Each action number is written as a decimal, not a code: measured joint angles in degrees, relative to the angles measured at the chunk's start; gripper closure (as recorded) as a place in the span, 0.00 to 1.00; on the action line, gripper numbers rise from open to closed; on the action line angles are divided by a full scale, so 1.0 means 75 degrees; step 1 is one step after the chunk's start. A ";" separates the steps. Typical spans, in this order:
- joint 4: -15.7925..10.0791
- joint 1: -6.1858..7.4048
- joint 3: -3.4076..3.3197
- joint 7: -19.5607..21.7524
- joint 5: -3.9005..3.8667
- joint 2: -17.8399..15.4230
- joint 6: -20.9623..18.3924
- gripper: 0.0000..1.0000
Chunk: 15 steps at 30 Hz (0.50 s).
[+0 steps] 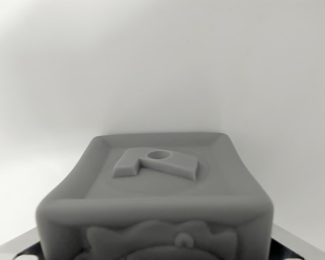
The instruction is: Destack cube
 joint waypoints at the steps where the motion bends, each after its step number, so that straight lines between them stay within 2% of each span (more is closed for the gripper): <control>1: 0.0003 -0.0002 0.0002 0.0000 0.0000 0.0011 0.0007 1.00; 8: 0.0027 -0.0012 0.0011 0.0000 0.0000 0.0044 0.0025 1.00; 9: 0.0029 -0.0012 0.0012 0.0000 0.0000 0.0045 0.0026 0.00; 15: 0.0031 -0.0013 0.0012 0.0000 0.0000 0.0046 0.0027 0.00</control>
